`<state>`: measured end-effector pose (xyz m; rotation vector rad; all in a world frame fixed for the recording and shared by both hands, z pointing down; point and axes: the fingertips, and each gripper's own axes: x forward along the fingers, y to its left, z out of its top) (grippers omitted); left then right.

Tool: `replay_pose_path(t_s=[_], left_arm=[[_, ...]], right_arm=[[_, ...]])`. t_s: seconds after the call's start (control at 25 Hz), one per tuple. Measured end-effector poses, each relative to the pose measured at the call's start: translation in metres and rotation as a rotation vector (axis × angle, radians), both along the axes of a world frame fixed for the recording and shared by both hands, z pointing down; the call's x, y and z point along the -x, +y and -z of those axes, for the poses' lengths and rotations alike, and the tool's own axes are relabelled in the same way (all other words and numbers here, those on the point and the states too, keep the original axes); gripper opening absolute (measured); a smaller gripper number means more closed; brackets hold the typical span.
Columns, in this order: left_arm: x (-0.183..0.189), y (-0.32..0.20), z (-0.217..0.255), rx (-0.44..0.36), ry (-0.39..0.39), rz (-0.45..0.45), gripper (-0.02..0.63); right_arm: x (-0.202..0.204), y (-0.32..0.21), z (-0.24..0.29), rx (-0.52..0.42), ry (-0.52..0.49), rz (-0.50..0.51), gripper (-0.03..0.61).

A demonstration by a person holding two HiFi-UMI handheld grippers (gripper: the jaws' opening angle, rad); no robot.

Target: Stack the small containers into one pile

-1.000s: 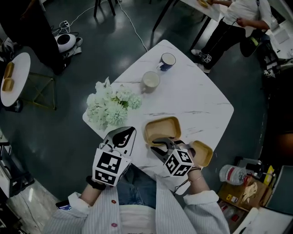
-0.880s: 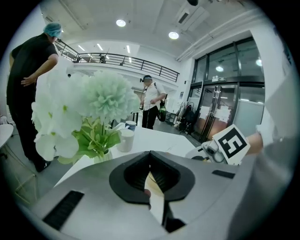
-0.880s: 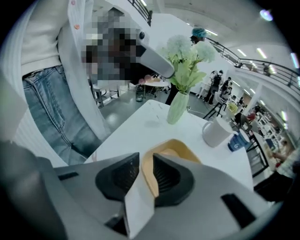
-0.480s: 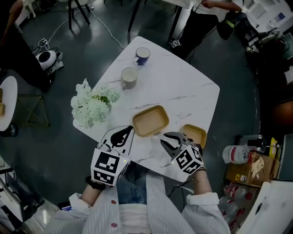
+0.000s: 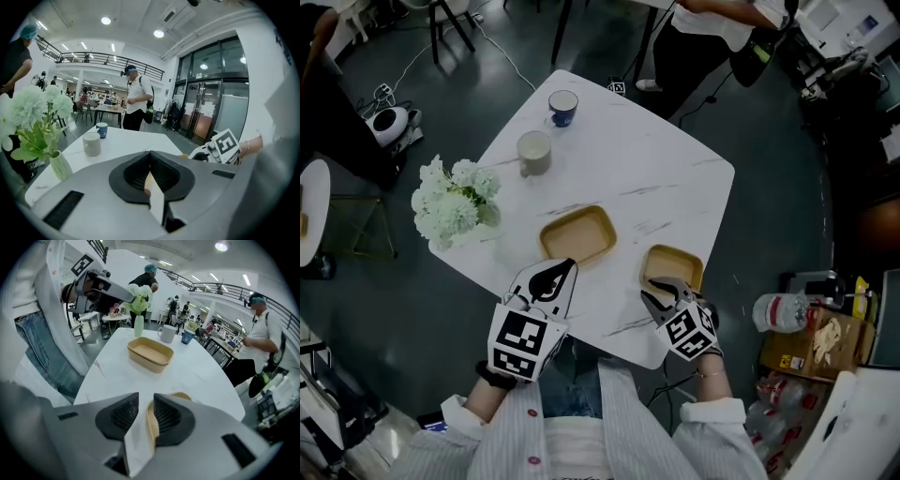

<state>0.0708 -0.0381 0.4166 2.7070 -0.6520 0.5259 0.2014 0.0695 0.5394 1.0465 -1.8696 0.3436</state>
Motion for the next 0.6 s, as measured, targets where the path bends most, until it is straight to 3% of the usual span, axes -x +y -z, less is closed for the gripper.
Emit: replay_pose_path(t_s=[0.6], left_arm=[[-0.026, 0.038, -0.008, 0.002, -0.019, 0.168, 0.017]], right_arm=[[-0.032, 0.023, -0.041, 0.073, 0.025, 0.199, 0.091]])
